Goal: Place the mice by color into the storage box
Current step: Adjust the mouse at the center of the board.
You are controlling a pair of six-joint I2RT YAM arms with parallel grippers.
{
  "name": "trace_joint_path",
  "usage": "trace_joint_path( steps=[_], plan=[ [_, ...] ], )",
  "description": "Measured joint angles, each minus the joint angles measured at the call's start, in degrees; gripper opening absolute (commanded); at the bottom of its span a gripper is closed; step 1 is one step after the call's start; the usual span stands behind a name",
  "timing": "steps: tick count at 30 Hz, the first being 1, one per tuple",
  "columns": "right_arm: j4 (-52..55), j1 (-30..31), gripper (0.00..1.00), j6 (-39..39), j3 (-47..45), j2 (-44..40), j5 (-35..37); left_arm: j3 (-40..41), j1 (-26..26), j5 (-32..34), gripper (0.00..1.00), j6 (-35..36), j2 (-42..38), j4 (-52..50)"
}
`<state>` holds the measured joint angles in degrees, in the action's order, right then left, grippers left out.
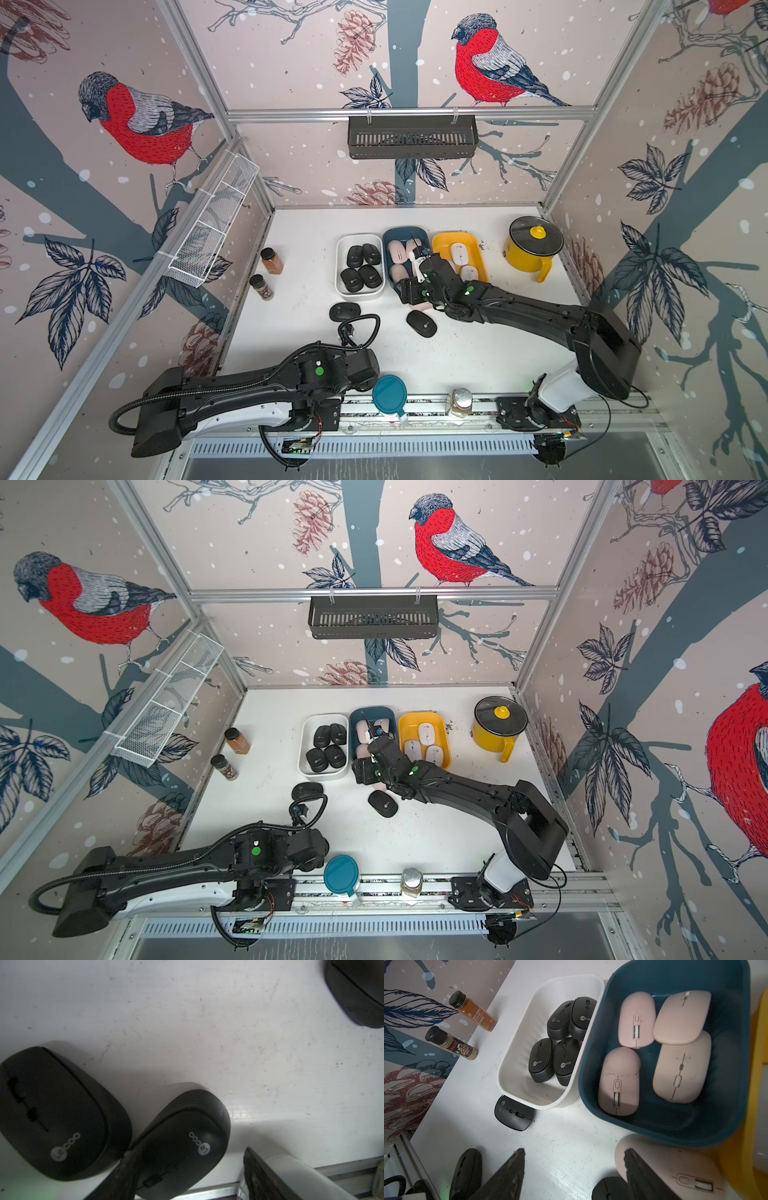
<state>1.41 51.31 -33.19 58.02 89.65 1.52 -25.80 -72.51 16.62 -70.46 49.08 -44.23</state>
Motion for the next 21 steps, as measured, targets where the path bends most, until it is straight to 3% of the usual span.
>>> trace_joint_path(
  steps=[10,21],
  plan=[
    [-0.59,0.02,0.76,-0.11,0.42,1.20,-2.84,0.09,-0.04,-0.37,0.83,0.42,0.96,0.31],
    [-1.92,0.13,0.76,-1.53,0.17,1.97,-5.95,-2.01,-0.04,-2.51,0.84,1.75,11.74,-0.35]
  ],
)
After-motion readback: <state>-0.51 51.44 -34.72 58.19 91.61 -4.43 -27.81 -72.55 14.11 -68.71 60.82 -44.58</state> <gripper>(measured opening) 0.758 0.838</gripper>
